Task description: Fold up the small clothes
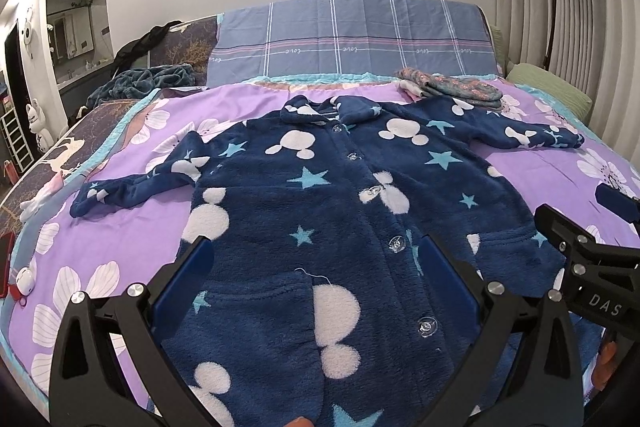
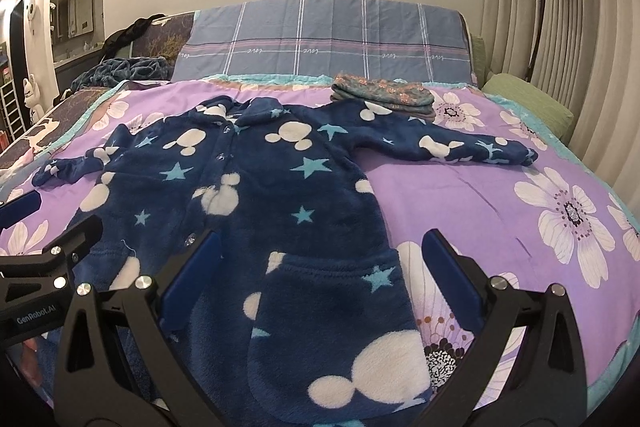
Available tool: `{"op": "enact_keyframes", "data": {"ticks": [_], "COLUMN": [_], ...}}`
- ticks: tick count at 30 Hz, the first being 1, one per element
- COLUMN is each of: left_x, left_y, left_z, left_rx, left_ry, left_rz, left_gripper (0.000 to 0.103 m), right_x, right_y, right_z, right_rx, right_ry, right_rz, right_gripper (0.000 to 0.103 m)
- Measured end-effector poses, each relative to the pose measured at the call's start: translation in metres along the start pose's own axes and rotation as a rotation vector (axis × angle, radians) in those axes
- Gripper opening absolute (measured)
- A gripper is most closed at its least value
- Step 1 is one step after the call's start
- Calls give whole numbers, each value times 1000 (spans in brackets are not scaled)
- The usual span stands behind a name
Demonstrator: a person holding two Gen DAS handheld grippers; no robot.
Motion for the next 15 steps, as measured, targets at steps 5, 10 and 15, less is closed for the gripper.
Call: {"op": "enact_keyframes", "data": {"ticks": [5,10,15], "left_x": [-1,0,-1], "left_y": [1,1,2], "left_z": [0,0,1], "left_rx": [0,-1,0], "left_ry": [0,0,-3], "left_rz": [1,-1,-7], "left_gripper": [102,102,102], "right_x": [0,-1,-1], "right_y": [1,1,1], "right_z": [0,0,0], "right_rx": [-6,-4,-7], "right_ry": [-7,-4,-5], "right_rz": [2,0,1], "right_gripper": [101,101,101]}}
Point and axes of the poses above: each gripper's, at about its wrist camera, not at the fingertips, and z roughly against the way its jaws point, y to its left, x to its top, the point moved 5 cm from there along -z, roughly the way its jaws point, and after that the axes turned 1 degree about y, right-handed, at the moved point
